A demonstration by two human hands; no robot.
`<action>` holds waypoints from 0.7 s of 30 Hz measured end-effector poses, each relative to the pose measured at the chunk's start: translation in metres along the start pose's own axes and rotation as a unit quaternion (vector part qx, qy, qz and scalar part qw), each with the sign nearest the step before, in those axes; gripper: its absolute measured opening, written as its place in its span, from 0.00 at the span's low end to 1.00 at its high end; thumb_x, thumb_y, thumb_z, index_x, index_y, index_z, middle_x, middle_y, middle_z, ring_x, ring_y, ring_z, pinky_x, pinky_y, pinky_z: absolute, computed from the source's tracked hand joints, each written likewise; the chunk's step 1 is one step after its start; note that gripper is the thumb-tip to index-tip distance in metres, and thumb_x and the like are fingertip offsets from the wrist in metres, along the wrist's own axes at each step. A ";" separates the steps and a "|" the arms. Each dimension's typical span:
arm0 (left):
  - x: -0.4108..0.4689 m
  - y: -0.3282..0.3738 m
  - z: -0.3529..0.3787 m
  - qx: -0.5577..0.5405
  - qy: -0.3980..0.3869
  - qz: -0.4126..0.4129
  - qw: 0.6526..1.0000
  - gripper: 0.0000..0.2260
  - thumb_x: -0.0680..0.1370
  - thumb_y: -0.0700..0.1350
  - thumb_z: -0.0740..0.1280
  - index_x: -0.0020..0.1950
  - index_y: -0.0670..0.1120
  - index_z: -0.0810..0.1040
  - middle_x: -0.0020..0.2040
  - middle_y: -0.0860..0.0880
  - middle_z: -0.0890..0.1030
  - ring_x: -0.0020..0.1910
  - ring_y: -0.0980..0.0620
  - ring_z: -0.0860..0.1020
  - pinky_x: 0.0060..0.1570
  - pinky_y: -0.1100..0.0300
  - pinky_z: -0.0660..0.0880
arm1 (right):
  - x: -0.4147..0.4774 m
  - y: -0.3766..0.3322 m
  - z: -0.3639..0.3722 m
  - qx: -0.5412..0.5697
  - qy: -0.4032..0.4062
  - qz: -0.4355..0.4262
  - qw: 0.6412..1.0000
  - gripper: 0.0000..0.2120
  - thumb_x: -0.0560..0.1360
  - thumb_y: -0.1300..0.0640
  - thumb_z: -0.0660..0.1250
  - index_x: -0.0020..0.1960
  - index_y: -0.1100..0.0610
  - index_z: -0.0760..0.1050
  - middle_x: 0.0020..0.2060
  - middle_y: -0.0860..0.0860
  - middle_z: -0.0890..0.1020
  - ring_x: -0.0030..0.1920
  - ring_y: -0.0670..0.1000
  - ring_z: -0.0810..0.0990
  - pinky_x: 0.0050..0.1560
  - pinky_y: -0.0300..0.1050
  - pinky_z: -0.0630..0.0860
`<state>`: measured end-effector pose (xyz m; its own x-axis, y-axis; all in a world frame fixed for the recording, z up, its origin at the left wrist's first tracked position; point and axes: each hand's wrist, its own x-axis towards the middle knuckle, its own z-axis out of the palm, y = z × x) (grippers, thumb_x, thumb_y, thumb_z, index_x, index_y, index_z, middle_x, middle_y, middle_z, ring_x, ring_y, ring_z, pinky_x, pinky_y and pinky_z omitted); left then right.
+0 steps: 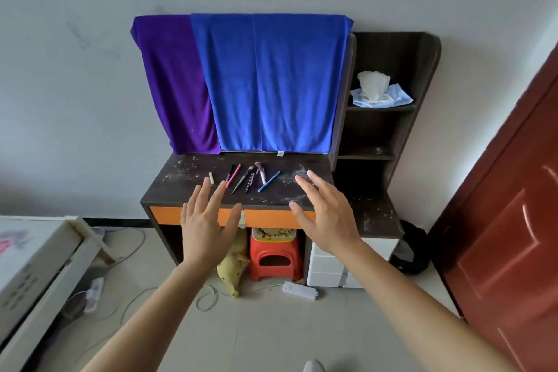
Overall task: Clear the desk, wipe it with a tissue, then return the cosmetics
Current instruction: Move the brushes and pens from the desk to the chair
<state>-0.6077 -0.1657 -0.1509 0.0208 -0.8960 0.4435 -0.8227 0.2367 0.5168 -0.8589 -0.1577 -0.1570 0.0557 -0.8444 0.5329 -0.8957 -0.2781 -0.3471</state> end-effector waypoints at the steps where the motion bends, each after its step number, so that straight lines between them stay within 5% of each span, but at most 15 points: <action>1: 0.012 -0.007 0.011 0.004 -0.010 -0.004 1.000 0.25 0.80 0.56 0.65 0.76 0.52 0.67 0.79 0.47 0.61 0.79 0.46 0.56 0.75 0.42 0.56 | 0.011 0.007 0.012 0.004 -0.001 0.001 1.000 0.27 0.80 0.41 0.62 0.75 0.50 0.68 0.74 0.53 0.70 0.70 0.53 0.73 0.67 0.54 0.73; 15: 0.285 -0.079 0.140 0.088 -0.088 -0.057 0.991 0.26 0.80 0.58 0.63 0.77 0.51 0.65 0.80 0.47 0.60 0.77 0.44 0.60 0.75 0.43 0.57 | 0.228 0.130 0.194 0.040 -0.108 0.042 0.993 0.29 0.79 0.38 0.55 0.76 0.48 0.65 0.74 0.52 0.70 0.72 0.53 0.70 0.68 0.53 0.72; 21: 0.337 -0.116 0.173 0.089 -0.118 -0.083 0.986 0.25 0.80 0.56 0.64 0.75 0.50 0.68 0.79 0.46 0.62 0.76 0.44 0.62 0.73 0.44 0.60 | 0.288 0.149 0.252 0.029 -0.150 0.056 0.987 0.28 0.79 0.38 0.54 0.76 0.48 0.65 0.73 0.53 0.71 0.71 0.55 0.71 0.66 0.54 0.72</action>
<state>-0.6035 -0.5601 -0.1883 0.0474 -0.9843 0.1703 -0.9064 0.0293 0.4215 -0.8648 -0.5579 -0.2493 0.0938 -0.9664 0.2395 -0.8776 -0.1938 -0.4384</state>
